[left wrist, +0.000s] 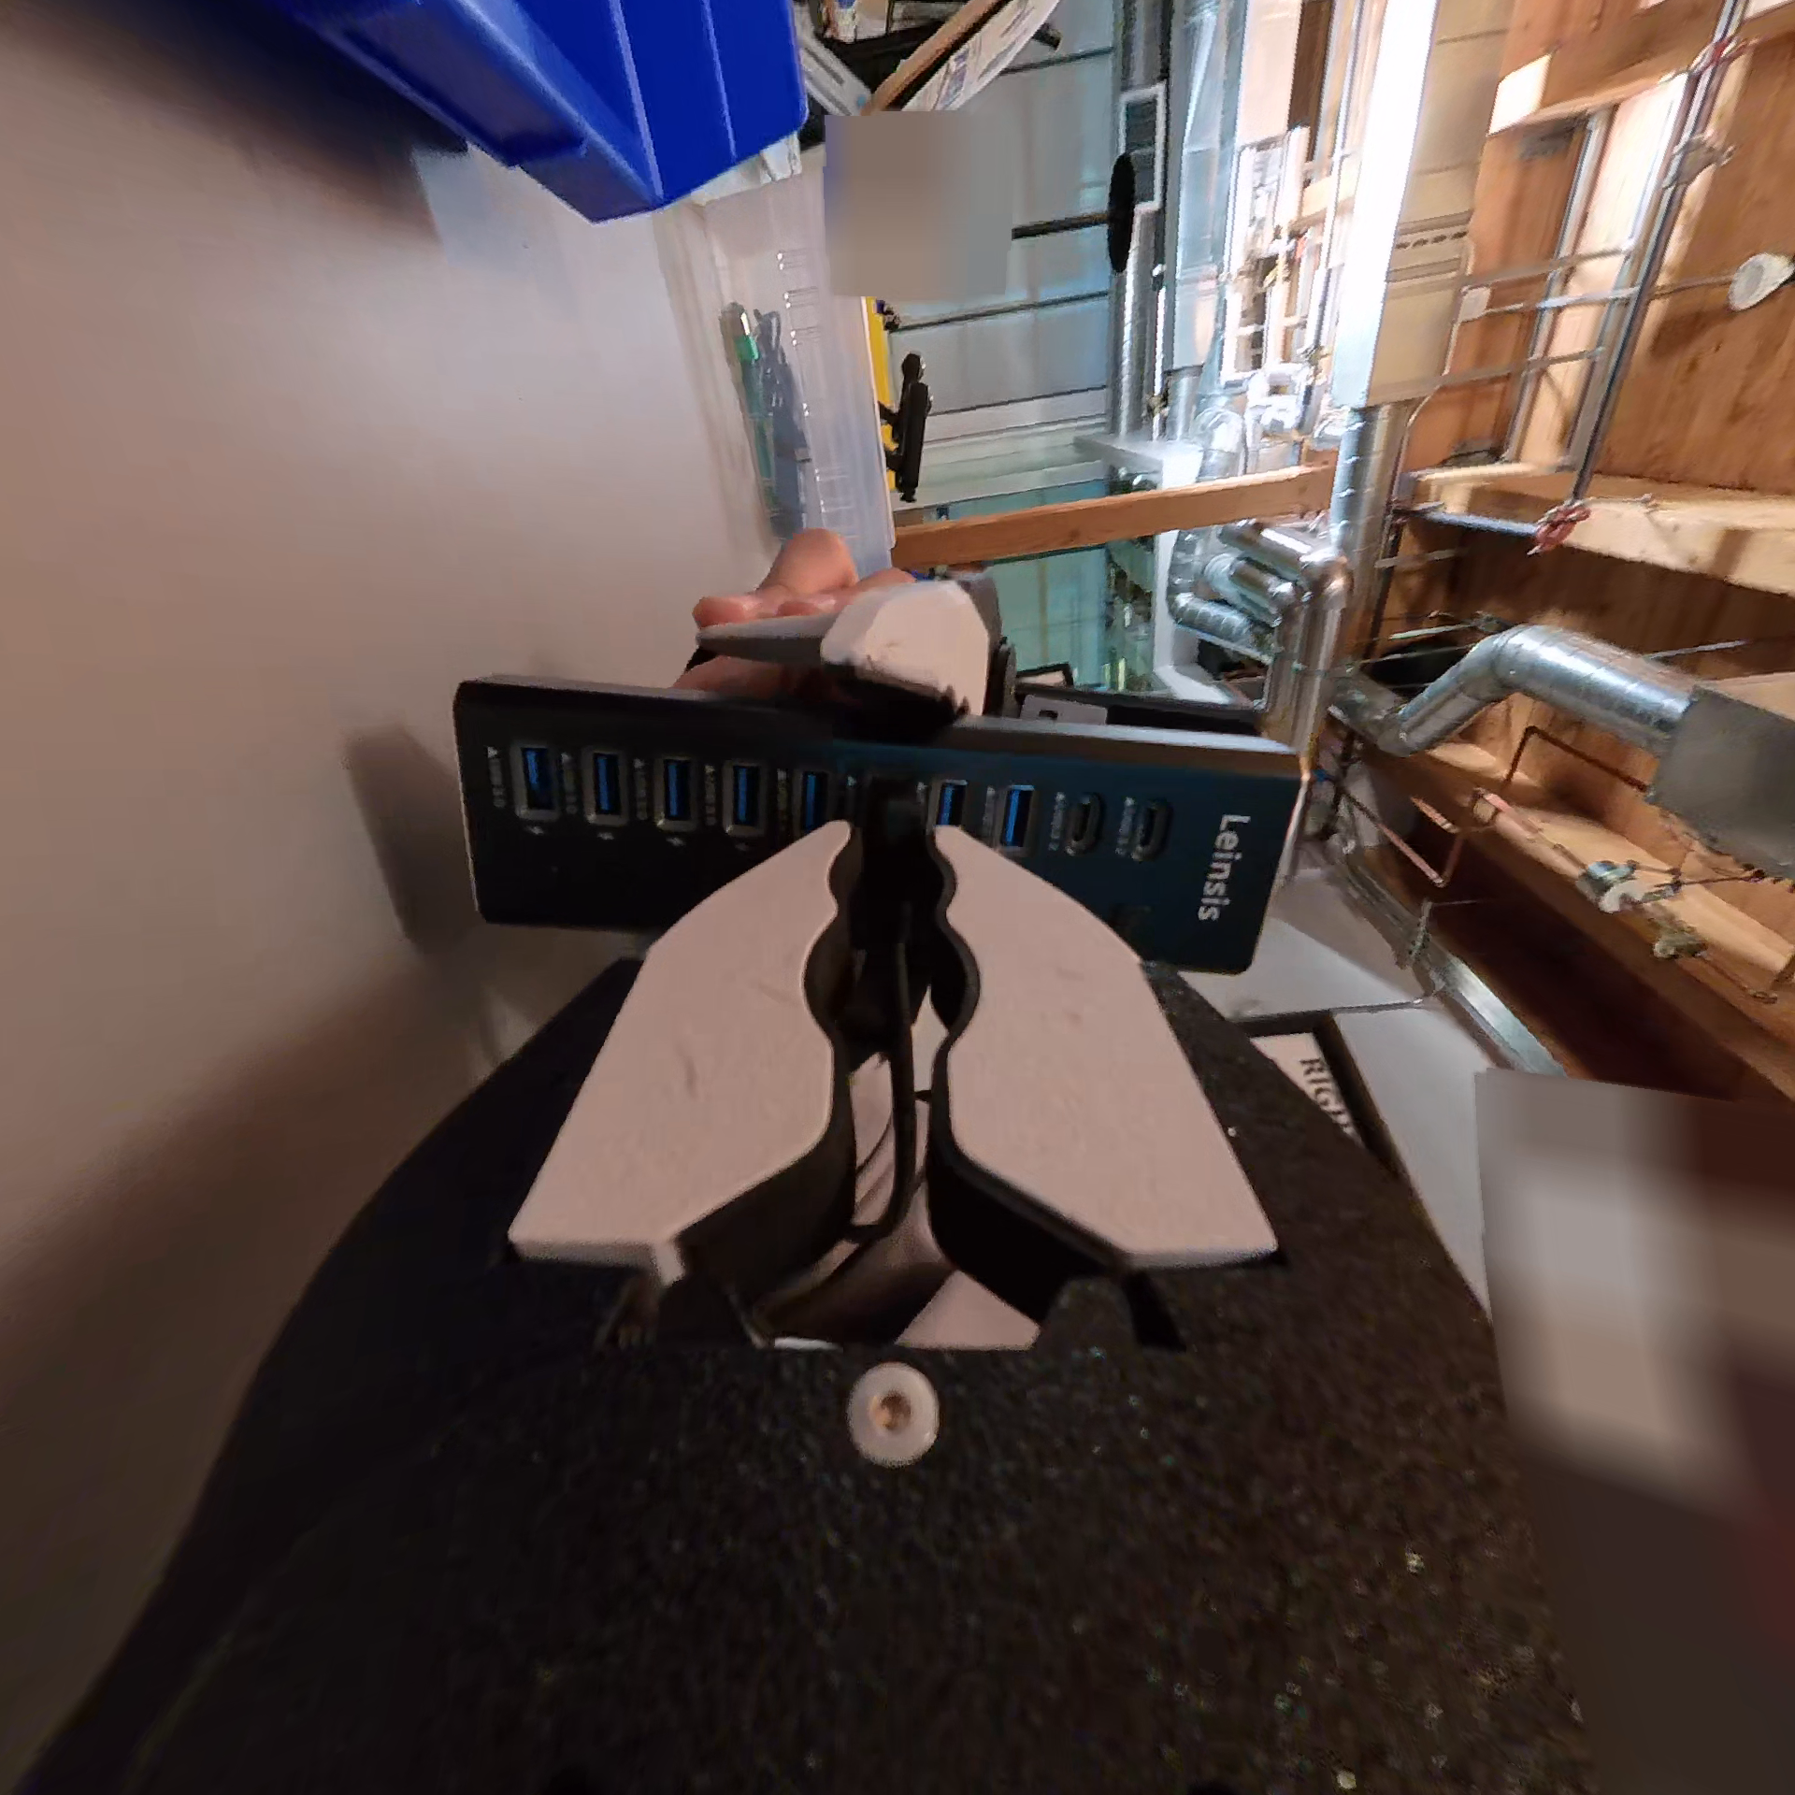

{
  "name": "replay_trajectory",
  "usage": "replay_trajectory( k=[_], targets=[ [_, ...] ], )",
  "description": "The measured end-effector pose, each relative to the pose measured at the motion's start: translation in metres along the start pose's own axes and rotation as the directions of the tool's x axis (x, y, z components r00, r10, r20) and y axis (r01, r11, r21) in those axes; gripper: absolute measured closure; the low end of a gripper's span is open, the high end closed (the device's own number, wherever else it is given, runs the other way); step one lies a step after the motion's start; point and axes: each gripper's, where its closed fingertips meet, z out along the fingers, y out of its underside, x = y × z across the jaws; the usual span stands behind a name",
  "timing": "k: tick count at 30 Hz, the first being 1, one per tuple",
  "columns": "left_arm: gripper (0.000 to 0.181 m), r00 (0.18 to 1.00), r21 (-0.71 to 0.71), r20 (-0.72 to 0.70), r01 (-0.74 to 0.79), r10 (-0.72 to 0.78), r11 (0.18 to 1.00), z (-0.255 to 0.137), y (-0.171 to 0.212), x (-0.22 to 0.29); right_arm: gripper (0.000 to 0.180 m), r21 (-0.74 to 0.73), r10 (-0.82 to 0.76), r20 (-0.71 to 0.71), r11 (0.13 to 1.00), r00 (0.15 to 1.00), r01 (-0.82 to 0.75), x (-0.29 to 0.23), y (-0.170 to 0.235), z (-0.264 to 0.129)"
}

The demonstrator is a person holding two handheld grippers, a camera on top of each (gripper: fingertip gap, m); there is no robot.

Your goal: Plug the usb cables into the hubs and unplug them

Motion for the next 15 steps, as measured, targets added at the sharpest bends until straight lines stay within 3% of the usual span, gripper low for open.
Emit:
replay_trajectory(
  k=[15],
  targets=[
    [0.172,0.996,0.046,0.07,-0.058,0.055,0.997,-0.004,-0.006,-0.002,0.106,-0.014,0.006,0.006,1.0,1.0,-0.006,0.0,0.002,0.0]
  ],
)
